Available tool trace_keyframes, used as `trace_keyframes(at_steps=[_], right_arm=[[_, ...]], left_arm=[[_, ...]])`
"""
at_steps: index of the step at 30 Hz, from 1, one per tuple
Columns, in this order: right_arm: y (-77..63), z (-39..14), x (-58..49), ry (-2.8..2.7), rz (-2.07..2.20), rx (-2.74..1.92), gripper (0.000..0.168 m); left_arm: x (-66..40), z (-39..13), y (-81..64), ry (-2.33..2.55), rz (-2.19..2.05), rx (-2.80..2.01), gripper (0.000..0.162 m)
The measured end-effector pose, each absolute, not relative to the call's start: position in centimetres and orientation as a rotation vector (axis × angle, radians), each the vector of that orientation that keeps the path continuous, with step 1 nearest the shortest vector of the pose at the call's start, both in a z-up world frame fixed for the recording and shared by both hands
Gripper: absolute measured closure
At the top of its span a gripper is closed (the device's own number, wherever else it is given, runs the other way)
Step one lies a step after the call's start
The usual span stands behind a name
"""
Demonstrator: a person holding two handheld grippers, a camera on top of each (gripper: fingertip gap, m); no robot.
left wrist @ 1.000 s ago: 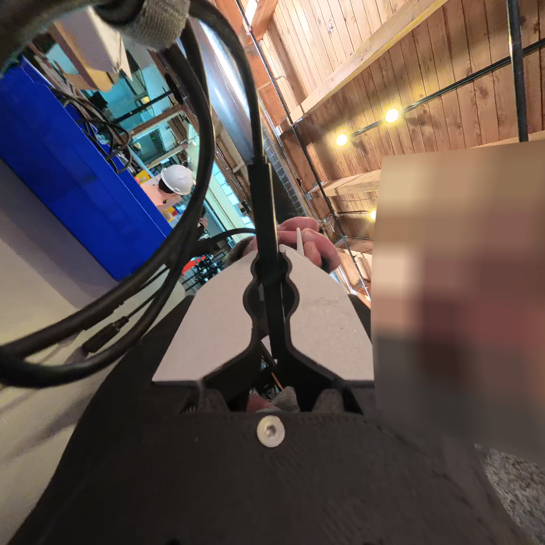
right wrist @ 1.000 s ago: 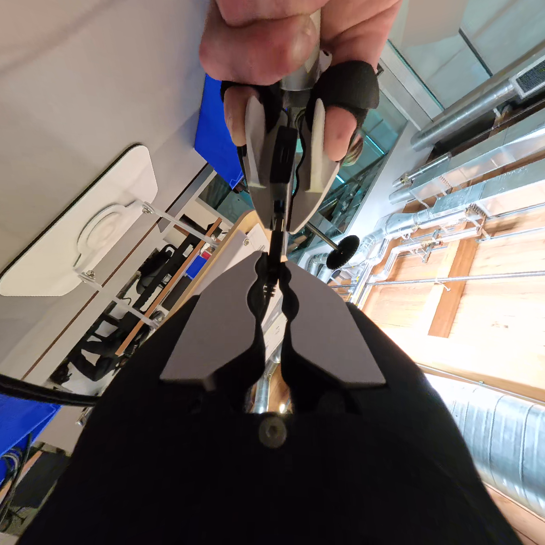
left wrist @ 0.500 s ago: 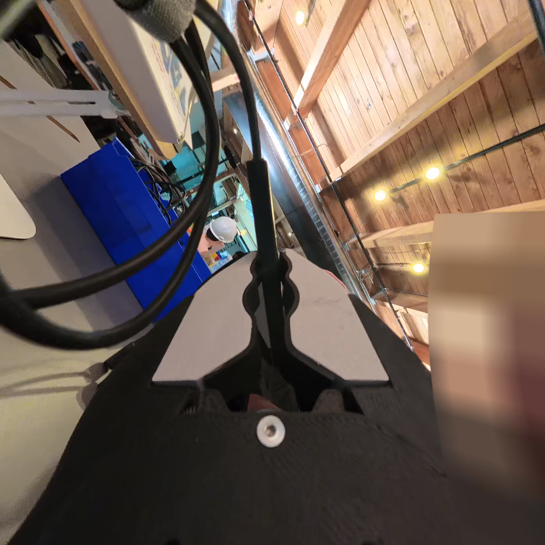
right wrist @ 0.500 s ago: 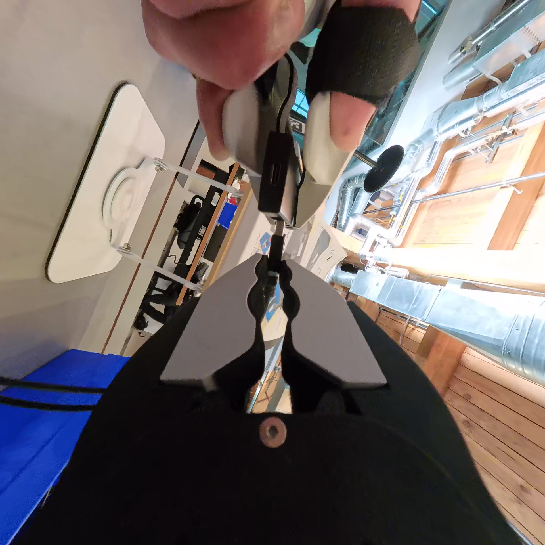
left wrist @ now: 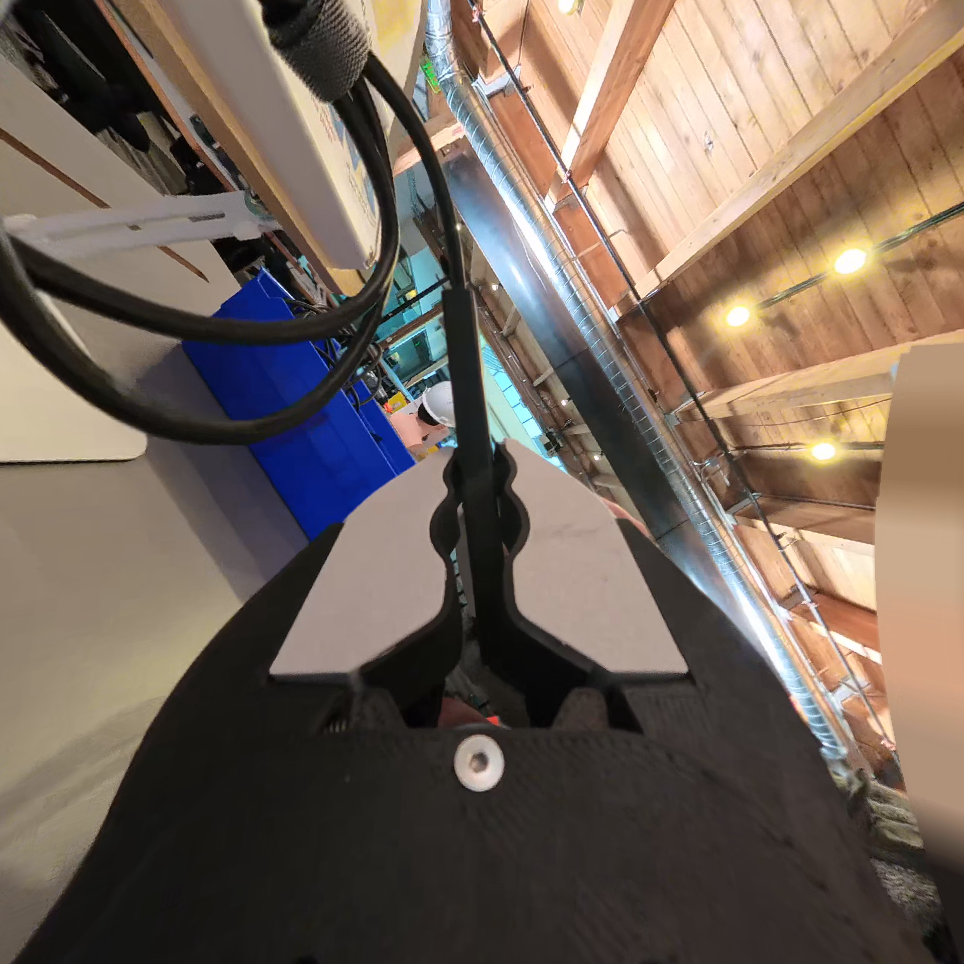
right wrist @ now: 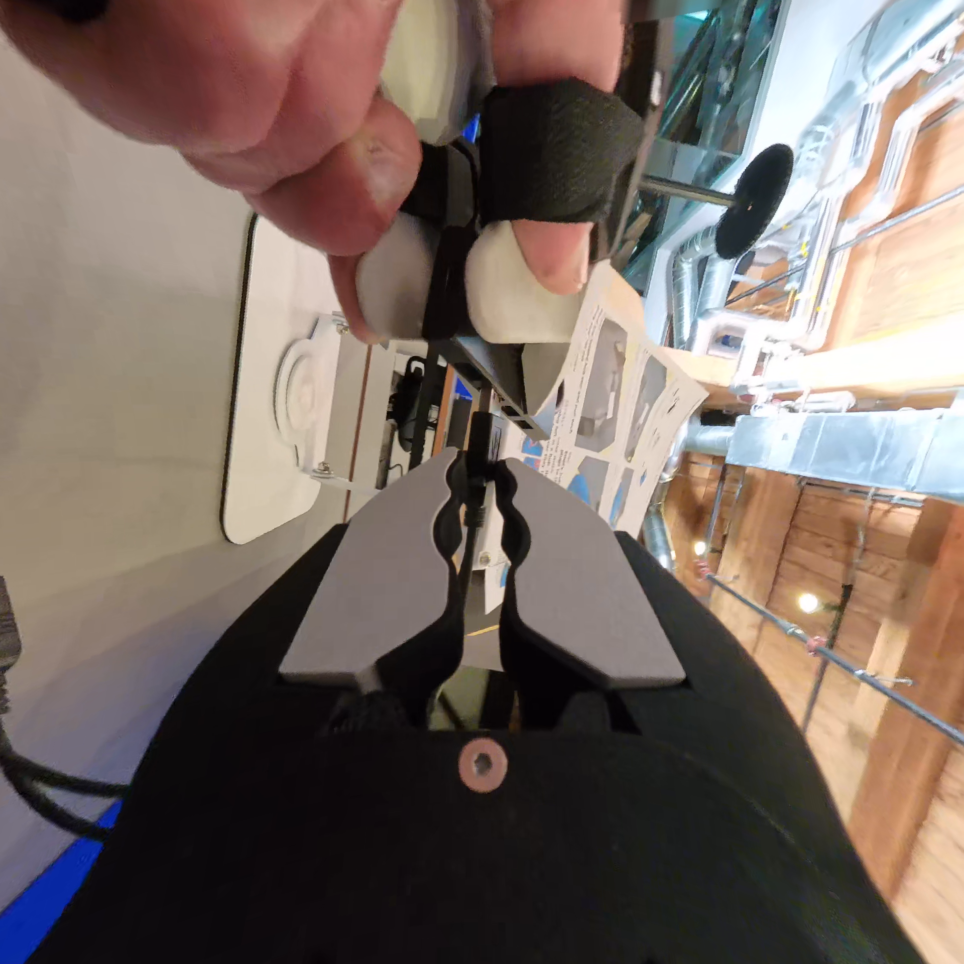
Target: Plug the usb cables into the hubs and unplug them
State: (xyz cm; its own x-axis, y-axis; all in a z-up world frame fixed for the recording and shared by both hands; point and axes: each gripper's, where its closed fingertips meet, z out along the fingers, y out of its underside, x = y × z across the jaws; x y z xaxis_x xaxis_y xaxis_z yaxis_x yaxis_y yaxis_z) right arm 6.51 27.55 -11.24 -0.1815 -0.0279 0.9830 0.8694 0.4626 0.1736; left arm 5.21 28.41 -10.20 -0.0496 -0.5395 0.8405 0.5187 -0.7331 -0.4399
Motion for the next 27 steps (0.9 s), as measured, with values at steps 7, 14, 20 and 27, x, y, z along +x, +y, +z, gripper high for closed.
trace_keyframes(at_steps=[7, 14, 20, 27], right_arm=[[28.0, -11.6, 7.0, -1.527, -0.668, -0.994, 0.153], [27.3, -12.3, 6.9, -1.569, -0.152, -1.259, 0.146], [26.2, -11.4, 7.0, -1.477, 0.641, -1.563, 0.14], [25.0, -12.3, 6.5, -1.335, 1.221, -1.718, 0.159]], left_arm=[[5.8, -10.1, 28.6, 0.139, -1.821, -1.479, 0.151], [5.8, -10.4, 28.3, 0.227, -1.814, -1.453, 0.151], [5.6, -10.1, 27.4, 0.466, -1.812, -1.369, 0.151], [6.0, -9.9, 26.3, 0.713, -1.692, -1.314, 0.151]])
